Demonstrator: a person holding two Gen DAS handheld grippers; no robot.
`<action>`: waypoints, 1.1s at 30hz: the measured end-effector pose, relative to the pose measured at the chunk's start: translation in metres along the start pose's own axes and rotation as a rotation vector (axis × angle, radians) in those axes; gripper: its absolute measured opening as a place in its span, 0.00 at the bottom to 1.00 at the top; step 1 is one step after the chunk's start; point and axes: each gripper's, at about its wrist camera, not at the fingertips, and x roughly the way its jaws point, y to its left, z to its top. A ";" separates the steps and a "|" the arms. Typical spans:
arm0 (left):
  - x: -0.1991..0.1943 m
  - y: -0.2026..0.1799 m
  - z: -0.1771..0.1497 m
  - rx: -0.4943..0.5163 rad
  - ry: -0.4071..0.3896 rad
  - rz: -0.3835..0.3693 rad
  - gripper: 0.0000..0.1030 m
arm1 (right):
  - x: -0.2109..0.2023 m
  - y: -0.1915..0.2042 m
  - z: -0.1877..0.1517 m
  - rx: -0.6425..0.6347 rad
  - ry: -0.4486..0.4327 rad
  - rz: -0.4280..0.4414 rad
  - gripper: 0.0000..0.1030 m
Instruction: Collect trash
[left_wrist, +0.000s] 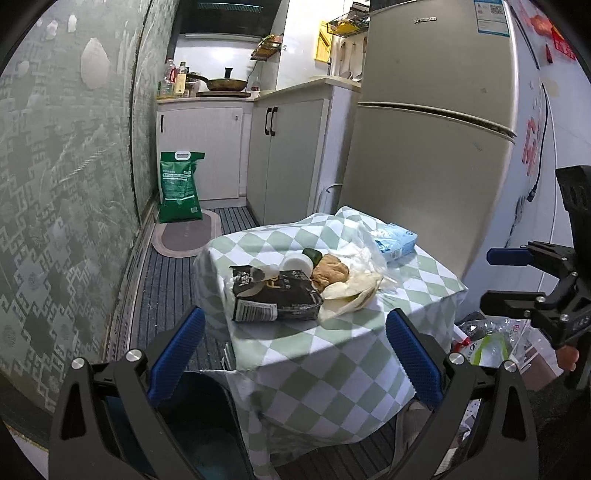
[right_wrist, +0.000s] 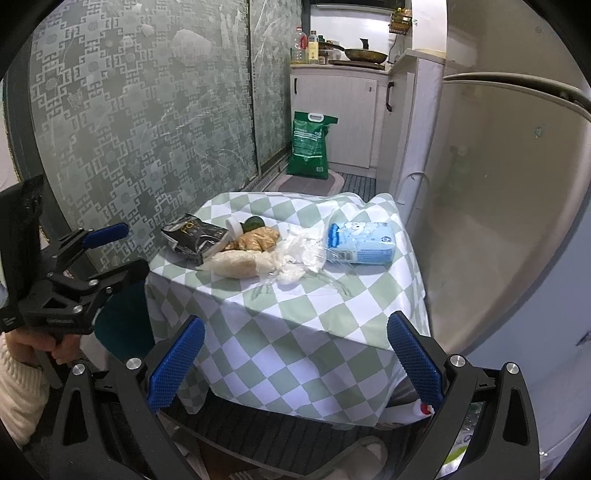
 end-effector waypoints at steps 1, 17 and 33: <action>0.002 0.001 -0.001 -0.004 0.003 0.007 0.97 | 0.000 0.001 0.000 -0.001 0.000 0.003 0.97; 0.046 0.002 0.014 0.019 0.108 0.061 0.76 | 0.009 0.012 0.008 0.010 0.013 0.072 0.83; 0.076 0.002 0.021 0.089 0.149 0.115 0.78 | 0.018 0.009 0.012 0.040 0.017 0.074 0.78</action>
